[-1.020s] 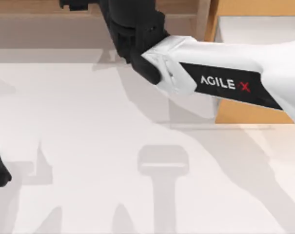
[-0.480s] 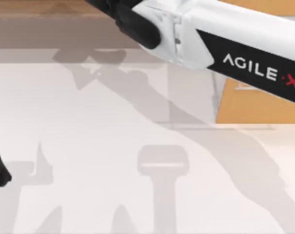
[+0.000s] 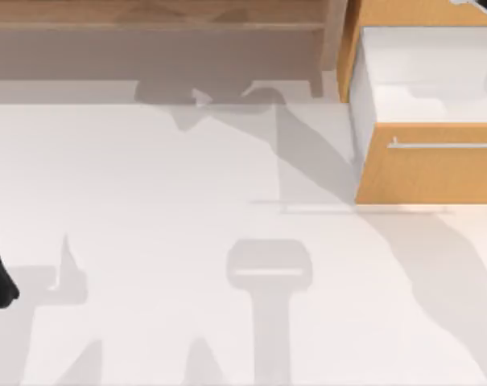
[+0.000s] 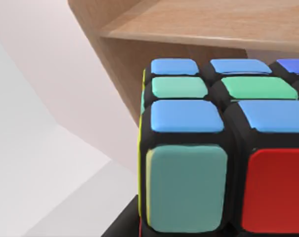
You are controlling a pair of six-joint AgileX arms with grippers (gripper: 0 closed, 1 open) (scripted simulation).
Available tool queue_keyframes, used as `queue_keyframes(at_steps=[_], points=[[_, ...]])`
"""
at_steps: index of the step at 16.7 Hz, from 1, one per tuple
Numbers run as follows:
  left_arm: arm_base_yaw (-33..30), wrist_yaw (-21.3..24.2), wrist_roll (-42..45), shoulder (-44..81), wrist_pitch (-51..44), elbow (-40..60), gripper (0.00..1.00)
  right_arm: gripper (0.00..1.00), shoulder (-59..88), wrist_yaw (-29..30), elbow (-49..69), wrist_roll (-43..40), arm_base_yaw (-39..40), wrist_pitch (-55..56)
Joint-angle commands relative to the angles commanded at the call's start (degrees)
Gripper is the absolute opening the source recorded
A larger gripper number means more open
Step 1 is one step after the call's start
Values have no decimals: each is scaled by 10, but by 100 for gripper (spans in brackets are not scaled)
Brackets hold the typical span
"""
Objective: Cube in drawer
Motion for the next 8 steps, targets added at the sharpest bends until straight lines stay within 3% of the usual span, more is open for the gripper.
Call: queue_keyframes(at_steps=[8], points=[[0, 0, 0, 0, 0, 0, 100, 0, 39, 37, 56, -64, -172, -416]])
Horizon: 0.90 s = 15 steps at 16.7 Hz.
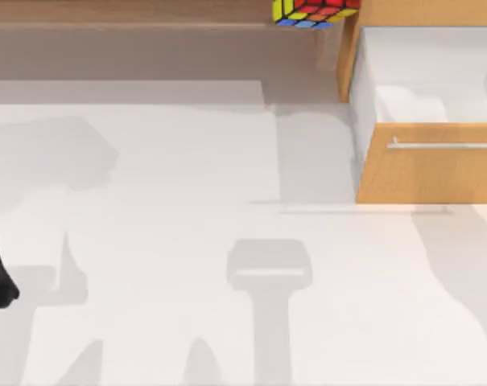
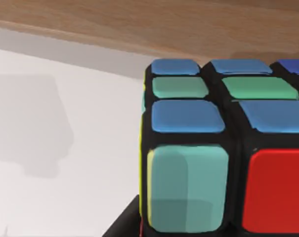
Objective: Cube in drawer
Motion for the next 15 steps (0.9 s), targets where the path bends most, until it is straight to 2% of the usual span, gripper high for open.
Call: queue_keyframes(at_steps=[3, 7, 11, 15], points=[[0, 0, 0, 0, 0, 0, 100, 0, 61, 37, 21, -32, -75, -113], [0, 0, 0, 0, 0, 0, 100, 0, 165, 76, 49, -65, -144, -201], [0, 0, 0, 0, 0, 0, 100, 0, 233, 93, 61, -81, -164, -233], [0, 0, 0, 0, 0, 0, 100, 0, 234, 94, 61, -81, -165, -234]])
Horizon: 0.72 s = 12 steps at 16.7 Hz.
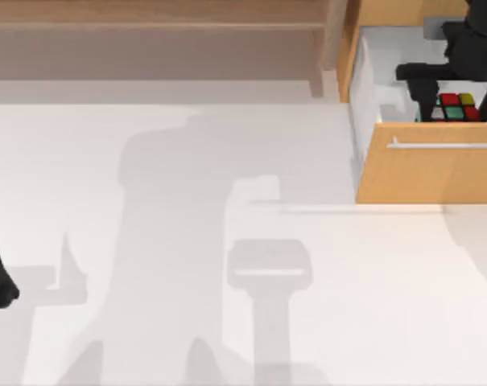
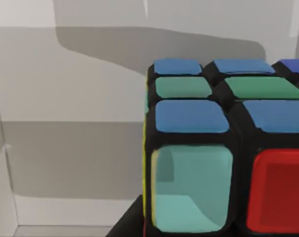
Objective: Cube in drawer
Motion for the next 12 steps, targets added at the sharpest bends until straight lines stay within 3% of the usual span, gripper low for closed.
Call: queue_keyframes(at_steps=[2, 12], points=[[0, 0, 0, 0, 0, 0, 100, 0, 0, 0, 0, 0, 0, 0], [0, 0, 0, 0, 0, 0, 100, 75, 0, 0, 0, 0, 0, 0]])
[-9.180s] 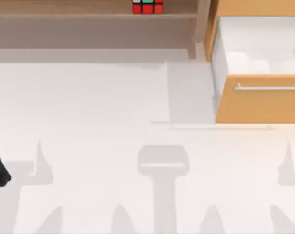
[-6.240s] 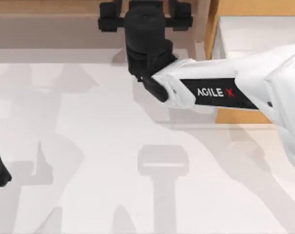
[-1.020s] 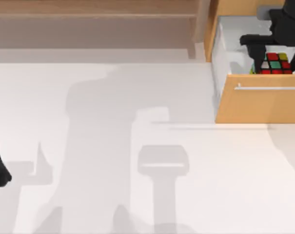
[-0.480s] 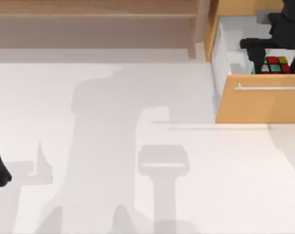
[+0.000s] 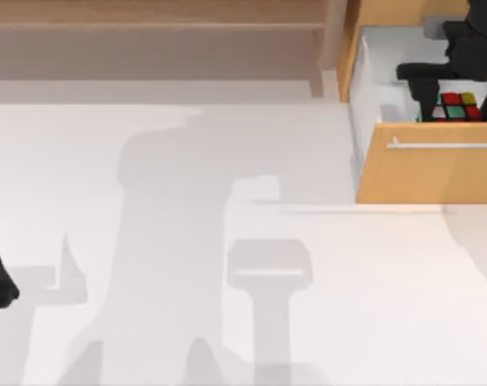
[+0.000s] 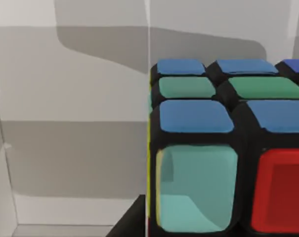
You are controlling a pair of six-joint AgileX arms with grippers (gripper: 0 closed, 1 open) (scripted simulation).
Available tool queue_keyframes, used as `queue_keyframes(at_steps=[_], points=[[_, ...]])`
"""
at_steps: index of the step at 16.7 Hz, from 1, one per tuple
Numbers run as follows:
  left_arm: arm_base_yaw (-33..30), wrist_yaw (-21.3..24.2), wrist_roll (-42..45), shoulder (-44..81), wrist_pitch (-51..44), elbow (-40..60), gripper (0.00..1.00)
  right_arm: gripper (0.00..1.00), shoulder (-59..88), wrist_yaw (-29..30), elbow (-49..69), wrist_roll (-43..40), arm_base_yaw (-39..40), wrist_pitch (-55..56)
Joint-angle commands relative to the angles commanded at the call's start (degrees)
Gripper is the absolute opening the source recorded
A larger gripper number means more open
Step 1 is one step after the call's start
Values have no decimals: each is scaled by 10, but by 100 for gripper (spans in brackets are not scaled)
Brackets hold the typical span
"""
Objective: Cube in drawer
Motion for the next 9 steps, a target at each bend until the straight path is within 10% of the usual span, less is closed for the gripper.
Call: queue_keyframes(at_steps=[3, 9], points=[[0, 0, 0, 0, 0, 0, 100, 98, 0, 0, 0, 0, 0, 0], [0, 0, 0, 0, 0, 0, 100, 100, 0, 0, 0, 0, 0, 0]])
